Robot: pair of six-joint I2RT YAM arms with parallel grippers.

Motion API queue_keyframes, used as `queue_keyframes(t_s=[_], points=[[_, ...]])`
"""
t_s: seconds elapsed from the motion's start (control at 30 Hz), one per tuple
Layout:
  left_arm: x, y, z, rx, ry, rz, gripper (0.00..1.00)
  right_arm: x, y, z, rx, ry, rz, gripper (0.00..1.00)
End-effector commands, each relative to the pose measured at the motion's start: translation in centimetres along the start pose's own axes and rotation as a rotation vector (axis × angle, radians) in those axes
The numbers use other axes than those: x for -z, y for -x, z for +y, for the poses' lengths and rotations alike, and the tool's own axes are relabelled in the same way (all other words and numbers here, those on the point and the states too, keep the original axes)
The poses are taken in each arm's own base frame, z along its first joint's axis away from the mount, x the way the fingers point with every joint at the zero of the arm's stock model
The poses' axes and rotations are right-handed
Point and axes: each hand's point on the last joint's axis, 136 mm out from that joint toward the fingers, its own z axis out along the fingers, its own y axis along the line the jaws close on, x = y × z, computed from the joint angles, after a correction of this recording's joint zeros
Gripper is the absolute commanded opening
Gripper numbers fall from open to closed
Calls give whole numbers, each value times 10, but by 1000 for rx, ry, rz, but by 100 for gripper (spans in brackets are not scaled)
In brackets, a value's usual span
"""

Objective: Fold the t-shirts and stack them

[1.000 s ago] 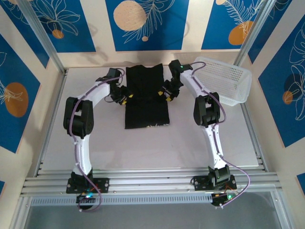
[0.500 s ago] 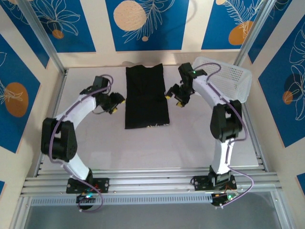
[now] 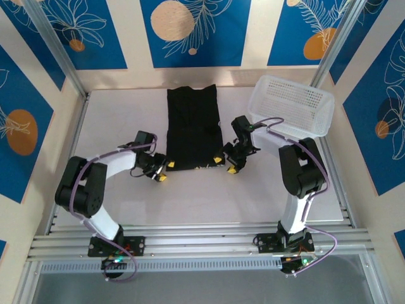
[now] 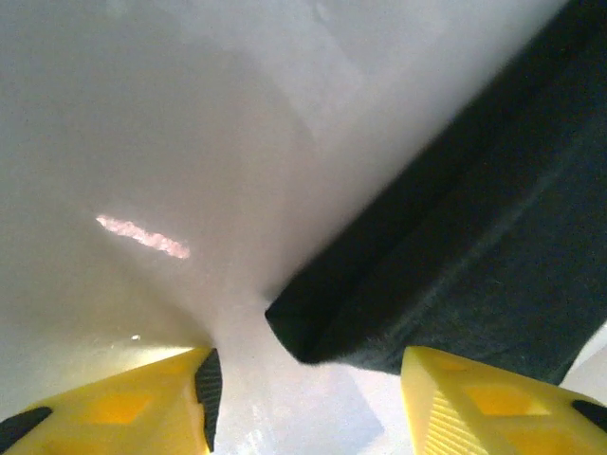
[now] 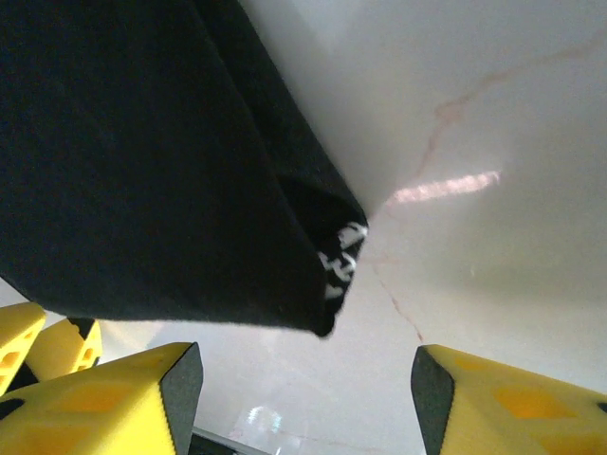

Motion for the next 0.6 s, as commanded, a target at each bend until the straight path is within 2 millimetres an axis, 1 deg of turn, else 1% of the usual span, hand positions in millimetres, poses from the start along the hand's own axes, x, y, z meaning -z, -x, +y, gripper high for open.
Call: queue_keyframes(t_s=[0.0,0.1,0.13,0.27,0.37,0.4,0.43,0.5,0.57], points=[[-11,0,-6,9,-13,15,47,-7,5,7,-15,24,23,60],[-17,8,-14,2,-22,0,37,-11,12,5,-20,7,17,55],[-19,11,-18,-3,-26,-7,33,-12,15,5,-22,6,15,52],[-22,23,-35,-23,-41,-33,21,-14,24,8,-31,8,6,35],[-21,30,-48,-46,-60,-61,8,-13,29,13,-31,11,-3,19],[-18,32,-50,-51,-63,-73,3,-11,30,16,-30,14,-11,13],[-13,34,-53,-58,-64,-88,0,-8,31,18,-28,16,-21,8],[-3,35,-53,-79,-51,-120,0,-2,30,19,-26,14,-38,0],[9,33,-53,-99,-44,-142,0,5,28,19,-24,17,-52,0]])
